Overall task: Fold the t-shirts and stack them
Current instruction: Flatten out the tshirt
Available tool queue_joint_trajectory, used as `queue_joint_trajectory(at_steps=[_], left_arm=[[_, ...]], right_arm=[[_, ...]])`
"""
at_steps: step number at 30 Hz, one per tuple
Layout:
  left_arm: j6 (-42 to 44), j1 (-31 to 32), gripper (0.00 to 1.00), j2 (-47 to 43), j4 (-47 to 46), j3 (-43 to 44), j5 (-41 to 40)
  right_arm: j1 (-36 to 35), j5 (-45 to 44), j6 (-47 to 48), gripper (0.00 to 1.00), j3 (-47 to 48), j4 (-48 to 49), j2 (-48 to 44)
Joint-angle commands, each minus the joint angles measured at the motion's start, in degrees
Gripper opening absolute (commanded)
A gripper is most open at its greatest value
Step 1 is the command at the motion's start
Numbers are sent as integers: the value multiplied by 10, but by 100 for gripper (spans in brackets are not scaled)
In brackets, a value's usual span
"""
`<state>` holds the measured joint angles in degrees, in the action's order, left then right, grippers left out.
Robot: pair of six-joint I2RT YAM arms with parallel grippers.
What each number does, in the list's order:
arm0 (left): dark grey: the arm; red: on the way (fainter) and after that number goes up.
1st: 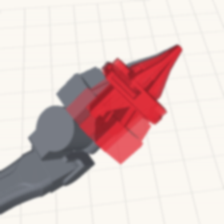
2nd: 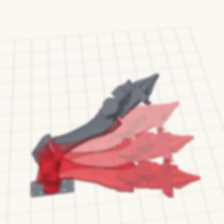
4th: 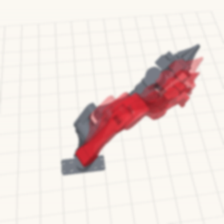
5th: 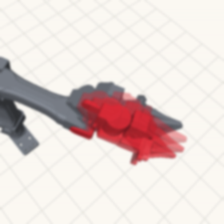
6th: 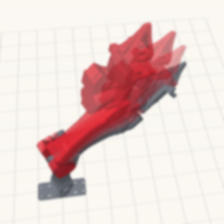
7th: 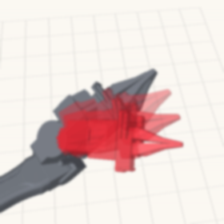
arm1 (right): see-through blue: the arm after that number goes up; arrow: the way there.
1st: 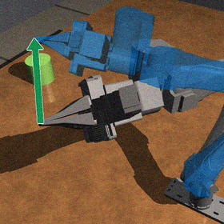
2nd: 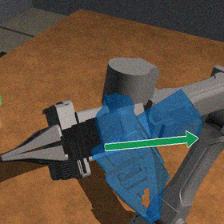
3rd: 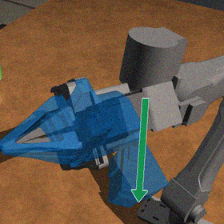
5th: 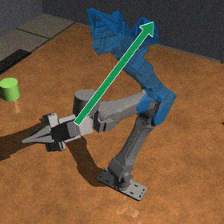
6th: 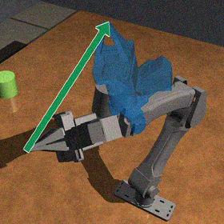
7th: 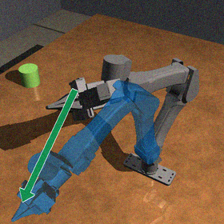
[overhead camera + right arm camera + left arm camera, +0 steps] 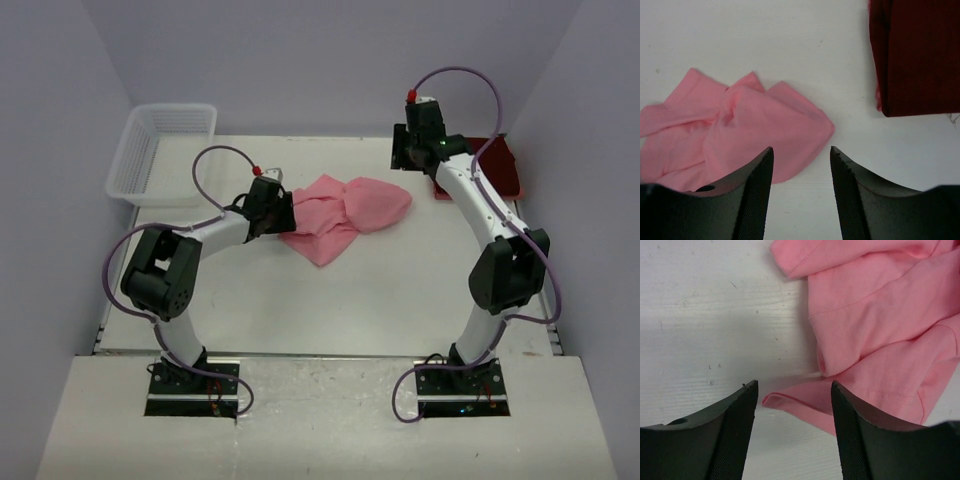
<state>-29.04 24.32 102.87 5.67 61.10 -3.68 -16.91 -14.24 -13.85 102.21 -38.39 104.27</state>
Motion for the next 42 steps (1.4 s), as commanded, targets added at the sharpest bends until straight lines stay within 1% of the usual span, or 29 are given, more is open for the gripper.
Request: queue_joint_trajectory(at_steps=[1,2,3,5,6,8,9,12,14,17,18,20,24,27,36,39,40,42], left_arm=[[17,-4,62,-32,5,2,-10],[17,-4,62,-30,-1,2,-7],[17,-4,63,-24,-1,5,0],[19,-4,63,-15,-6,16,10],[21,-4,63,-5,-8,18,21],[21,-4,64,12,-11,30,26],[22,-4,64,18,-11,33,31],[28,-4,64,30,-16,37,33],[28,-4,65,32,-30,32,51],[21,-4,69,30,-46,21,80],[18,-4,70,28,-59,17,106],[10,-3,72,29,-84,10,125],[-3,-3,73,38,-99,7,162],[-13,-3,71,40,-110,3,184],[-19,-3,66,53,-134,-5,216],[-23,-3,60,66,-143,-7,227],[-24,-3,54,68,-149,-9,231],[-26,-2,48,73,-154,-12,235]], right_arm=[[-9,72,4,50,-41,7,-38],[-12,107,2,51,-53,24,-45],[-21,163,2,50,-61,28,-48],[-28,213,4,50,-58,18,-32],[-38,219,2,50,-53,10,-22],[-50,201,-4,50,-56,5,-7],[-56,196,-6,50,-74,9,-8],[-59,206,-16,50,-111,49,-29],[-59,224,-22,50,-132,63,-36],[-62,236,-29,50,-132,58,-24],[-63,235,-31,50,-132,58,-21],[-63,221,-37,50,-125,49,-7],[-63,181,-43,50,-92,24,51],[-62,179,-48,51,-67,2,87],[-76,184,-54,54,-58,-5,114],[-82,181,-55,55,-46,-13,130],[-83,181,-57,54,-45,-16,134],[-84,181,-59,54,-47,-14,143]])
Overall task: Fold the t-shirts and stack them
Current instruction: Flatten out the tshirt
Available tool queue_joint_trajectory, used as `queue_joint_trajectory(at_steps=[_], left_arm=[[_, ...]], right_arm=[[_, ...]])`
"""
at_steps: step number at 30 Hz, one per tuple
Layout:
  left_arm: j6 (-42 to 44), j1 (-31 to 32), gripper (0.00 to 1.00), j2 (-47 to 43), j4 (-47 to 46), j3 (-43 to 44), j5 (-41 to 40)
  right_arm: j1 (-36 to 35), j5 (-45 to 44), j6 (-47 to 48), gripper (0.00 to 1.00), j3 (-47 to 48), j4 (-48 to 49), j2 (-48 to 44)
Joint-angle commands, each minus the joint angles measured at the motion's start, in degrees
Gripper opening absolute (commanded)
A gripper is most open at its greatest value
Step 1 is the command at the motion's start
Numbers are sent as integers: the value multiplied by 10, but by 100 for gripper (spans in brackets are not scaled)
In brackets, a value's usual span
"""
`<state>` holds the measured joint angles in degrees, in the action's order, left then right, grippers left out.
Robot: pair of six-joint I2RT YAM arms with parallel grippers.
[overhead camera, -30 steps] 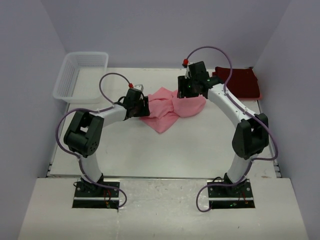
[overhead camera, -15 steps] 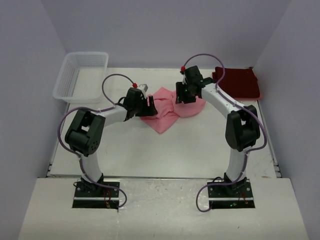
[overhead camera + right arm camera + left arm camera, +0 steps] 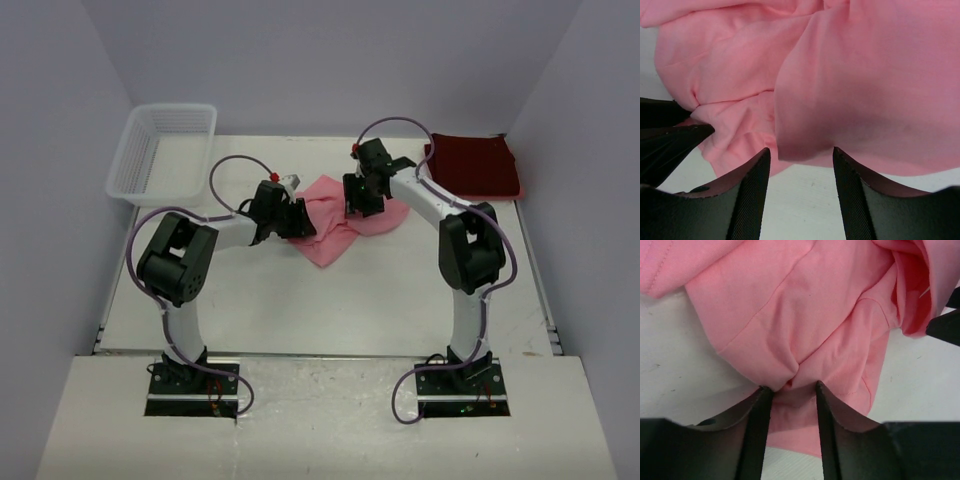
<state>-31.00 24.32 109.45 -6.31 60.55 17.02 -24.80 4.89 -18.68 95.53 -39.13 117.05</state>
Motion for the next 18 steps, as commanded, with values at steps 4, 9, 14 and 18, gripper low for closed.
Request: queue_joint_trajectory(at_steps=[4,9,14,18], left_arm=[[-6,-2,28,8,-38,-11,31],[-9,-2,0,2,-38,-16,31],[-9,-2,0,-20,-33,-19,22],[-1,-2,0,-52,-2,-16,-2]], right_arm=[[-7,-4,-20,54,11,7,17],[-12,-1,-22,55,8,13,20],[-12,-6,-28,25,2,19,23],[-12,-25,-30,0,-5,23,8]])
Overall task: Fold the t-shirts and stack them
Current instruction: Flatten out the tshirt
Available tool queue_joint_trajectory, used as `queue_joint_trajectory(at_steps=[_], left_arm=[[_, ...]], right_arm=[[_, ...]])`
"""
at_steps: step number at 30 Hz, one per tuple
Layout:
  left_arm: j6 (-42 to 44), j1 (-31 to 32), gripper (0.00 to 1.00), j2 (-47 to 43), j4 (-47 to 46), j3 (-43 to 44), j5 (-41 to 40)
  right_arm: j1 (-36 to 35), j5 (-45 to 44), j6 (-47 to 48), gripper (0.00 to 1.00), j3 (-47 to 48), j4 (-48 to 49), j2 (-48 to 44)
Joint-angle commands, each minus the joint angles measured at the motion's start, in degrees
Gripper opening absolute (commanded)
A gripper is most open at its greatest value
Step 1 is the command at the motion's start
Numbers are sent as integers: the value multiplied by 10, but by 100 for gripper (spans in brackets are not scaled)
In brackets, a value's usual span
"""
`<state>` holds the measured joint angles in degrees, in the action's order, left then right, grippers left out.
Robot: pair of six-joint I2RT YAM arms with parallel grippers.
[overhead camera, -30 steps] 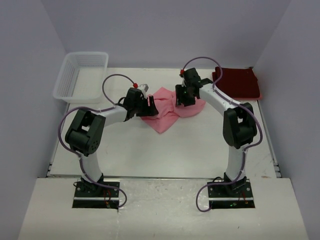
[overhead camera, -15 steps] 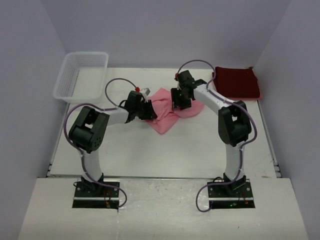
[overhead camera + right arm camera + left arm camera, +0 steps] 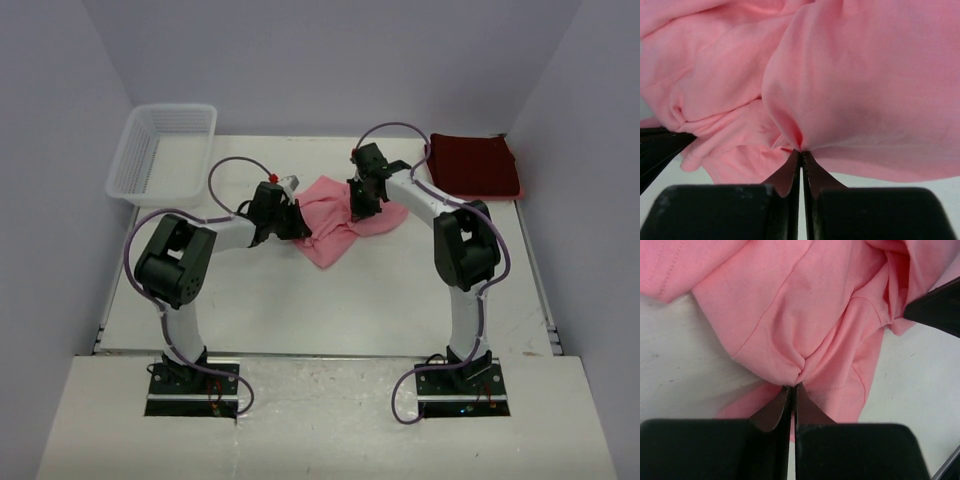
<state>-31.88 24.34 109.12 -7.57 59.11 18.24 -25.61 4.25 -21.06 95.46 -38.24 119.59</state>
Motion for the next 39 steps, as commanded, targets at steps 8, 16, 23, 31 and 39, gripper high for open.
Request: queue_joint_trajectory(at_steps=[8,16,23,31,39], left_arm=[[20,-3,0,-245,71,-26,-146],[43,-3,0,-435,227,25,-245],[49,-3,0,-532,359,100,-304],[38,-3,0,-635,425,122,-348],[38,-3,0,-723,430,109,-357]], right_arm=[[-10,-69,6,0,-26,-9,-142],[-44,-130,18,0,0,-94,-296],[-63,-158,17,0,16,-155,-433],[-67,-177,15,0,-13,-183,-565],[-77,-149,18,0,17,-200,-647]])
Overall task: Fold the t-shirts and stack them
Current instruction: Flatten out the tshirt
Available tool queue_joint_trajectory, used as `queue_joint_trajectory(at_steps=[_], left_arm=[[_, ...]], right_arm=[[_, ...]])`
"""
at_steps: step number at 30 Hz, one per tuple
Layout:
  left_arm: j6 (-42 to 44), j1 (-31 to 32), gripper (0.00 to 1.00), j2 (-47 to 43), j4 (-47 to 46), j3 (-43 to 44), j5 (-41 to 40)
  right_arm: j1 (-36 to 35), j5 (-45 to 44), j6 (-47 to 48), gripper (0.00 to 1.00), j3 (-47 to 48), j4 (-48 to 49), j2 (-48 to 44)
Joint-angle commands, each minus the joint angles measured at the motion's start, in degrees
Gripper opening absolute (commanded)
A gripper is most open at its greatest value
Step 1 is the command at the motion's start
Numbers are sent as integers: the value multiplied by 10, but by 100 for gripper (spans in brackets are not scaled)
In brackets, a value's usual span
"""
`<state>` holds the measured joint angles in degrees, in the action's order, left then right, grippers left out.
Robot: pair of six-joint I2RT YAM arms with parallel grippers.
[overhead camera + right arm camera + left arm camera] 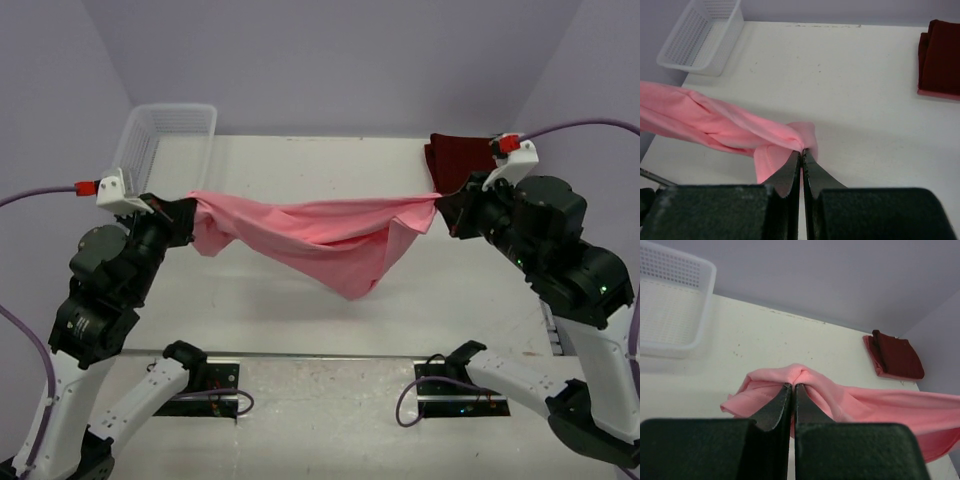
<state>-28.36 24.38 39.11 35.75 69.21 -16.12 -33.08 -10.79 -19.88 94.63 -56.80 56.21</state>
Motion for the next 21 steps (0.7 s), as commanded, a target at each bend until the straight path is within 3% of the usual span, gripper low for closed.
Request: queue_joint_trajectory(at_steps=[1,8,13,17,21], left_arm=[[2,-3,0,-29,-2,8,-6],[2,-3,0,-67,-1,-12,35],[7,-3,0,-47,0,-31,32],[-15,-3,0,42,29,-50,-2],[-35,-3,0,124,14,-101,-20]], right_arm=[[-1,4,7,0,32,-22,-14],[-1,63,4,0,48,-23,-58],[-2,12,1,0,36,-17,-44],[3,-53,-3,0,1,0,11],[68,-48,-2,0,-45,42,85]])
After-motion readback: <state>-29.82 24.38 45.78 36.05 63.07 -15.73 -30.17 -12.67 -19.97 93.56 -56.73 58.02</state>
